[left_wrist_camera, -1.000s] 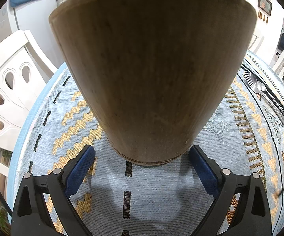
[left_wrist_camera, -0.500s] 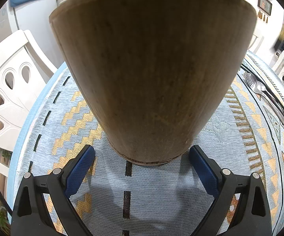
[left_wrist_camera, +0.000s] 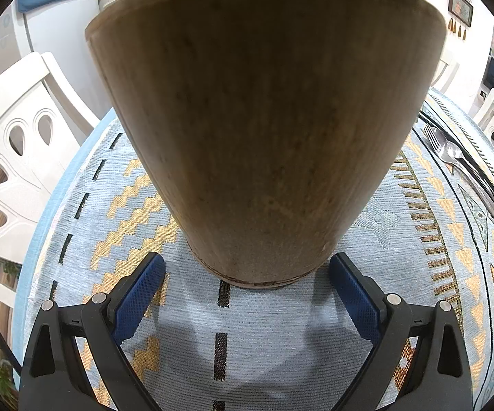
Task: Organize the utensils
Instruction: 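Lift the chopstick upright with the right tool above the wooden cup, then lower the chopstick into the wooden cup and open the right tool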
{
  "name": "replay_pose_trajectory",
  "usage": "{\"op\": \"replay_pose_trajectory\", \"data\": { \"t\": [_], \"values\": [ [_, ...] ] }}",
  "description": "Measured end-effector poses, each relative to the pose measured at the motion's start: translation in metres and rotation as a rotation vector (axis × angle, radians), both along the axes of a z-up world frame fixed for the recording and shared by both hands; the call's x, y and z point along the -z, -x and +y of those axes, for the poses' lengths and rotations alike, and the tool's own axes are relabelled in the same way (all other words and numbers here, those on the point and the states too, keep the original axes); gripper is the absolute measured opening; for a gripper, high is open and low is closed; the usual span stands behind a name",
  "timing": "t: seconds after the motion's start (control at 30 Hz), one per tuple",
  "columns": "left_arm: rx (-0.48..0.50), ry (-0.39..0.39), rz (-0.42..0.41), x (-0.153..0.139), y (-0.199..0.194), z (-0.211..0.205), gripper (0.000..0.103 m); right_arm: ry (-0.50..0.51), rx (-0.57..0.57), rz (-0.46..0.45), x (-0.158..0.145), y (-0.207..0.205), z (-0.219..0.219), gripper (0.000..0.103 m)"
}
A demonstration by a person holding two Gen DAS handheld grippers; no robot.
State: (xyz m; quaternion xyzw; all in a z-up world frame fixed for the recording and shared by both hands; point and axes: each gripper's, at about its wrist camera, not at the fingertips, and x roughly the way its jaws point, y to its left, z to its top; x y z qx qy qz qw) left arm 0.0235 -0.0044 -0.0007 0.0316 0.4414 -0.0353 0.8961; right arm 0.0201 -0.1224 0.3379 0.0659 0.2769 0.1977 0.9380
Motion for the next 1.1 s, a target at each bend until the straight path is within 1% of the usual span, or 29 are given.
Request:
{"op": "replay_pose_trajectory", "data": {
  "t": [0.13, 0.37, 0.77, 0.87, 1.0, 1.1],
  "values": [
    [0.0, 0.0, 0.0, 0.0, 0.0, 0.001, 0.097, -0.005, -0.021, 0.002, 0.007, -0.007, 0.018, 0.005],
    [0.0, 0.0, 0.0, 0.0, 0.0, 0.0, 0.097, 0.021, -0.051, 0.067, 0.044, -0.024, 0.045, 0.005],
    [0.0, -0.001, 0.0, 0.0, 0.0, 0.001, 0.097, 0.12, -0.063, 0.096, 0.082, -0.032, 0.067, 0.005],
    [0.0, -0.001, 0.0, 0.0, 0.0, 0.0, 0.097, 0.142, -0.072, 0.112, 0.089, -0.033, 0.071, 0.005],
    [0.0, -0.001, 0.0, 0.0, 0.0, 0.0, 0.097, 0.164, -0.092, 0.178, 0.094, -0.038, 0.074, 0.007],
    [0.0, -0.001, 0.0, 0.0, 0.0, 0.001, 0.097, 0.156, -0.098, 0.201, 0.091, -0.035, 0.07, 0.007]
  ]
}}
